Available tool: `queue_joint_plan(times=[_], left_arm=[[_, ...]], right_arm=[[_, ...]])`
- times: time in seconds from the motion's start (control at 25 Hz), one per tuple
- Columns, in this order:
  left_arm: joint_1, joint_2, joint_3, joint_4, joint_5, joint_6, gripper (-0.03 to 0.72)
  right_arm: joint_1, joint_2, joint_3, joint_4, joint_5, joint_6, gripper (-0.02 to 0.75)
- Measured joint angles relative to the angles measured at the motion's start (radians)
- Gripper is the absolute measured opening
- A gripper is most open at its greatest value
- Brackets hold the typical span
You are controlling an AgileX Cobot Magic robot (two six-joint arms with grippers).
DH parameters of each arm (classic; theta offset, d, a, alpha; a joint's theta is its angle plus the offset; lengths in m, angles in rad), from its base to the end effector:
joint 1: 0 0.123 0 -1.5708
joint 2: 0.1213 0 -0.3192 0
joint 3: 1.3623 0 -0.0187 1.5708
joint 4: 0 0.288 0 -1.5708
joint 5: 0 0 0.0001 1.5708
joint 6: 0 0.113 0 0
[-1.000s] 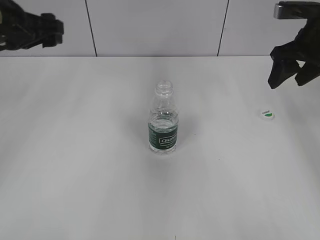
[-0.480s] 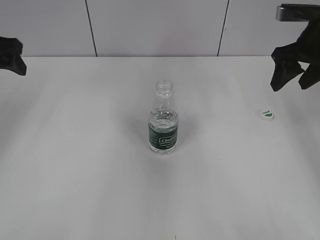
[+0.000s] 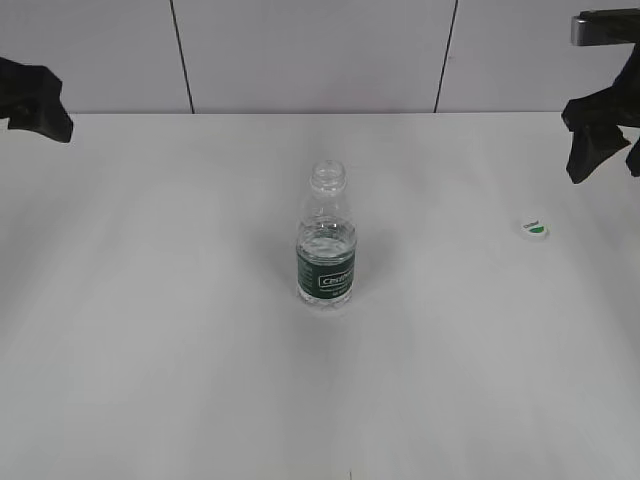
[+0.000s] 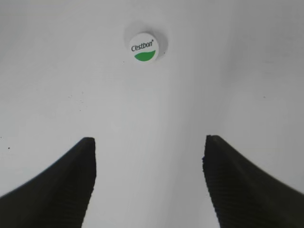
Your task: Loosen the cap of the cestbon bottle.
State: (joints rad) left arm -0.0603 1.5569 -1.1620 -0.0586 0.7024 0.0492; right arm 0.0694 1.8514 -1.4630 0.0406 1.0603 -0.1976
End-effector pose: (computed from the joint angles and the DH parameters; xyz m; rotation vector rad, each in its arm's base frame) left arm 0.3735 -0.0268 0.2753 0.0976 2.5787 -0.0696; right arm 0.4275 0.0337 0.2387 -0.3666 2.9071 0.0351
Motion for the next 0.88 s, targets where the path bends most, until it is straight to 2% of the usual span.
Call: queue_joint_plan(times=[0.24,0.88], left_arm=[[-0.077,-0.095,0.000,0.059,0.035,0.006,0.582],[-0.081,-0.728,0.034,0.078,0.212,0.006,0.582]], right_arm=[[0.000,0.000,0.000,0.000,0.007,0.001,0.535],[0.000,0.000,0.000,0.021,0.025,0.001,0.535]])
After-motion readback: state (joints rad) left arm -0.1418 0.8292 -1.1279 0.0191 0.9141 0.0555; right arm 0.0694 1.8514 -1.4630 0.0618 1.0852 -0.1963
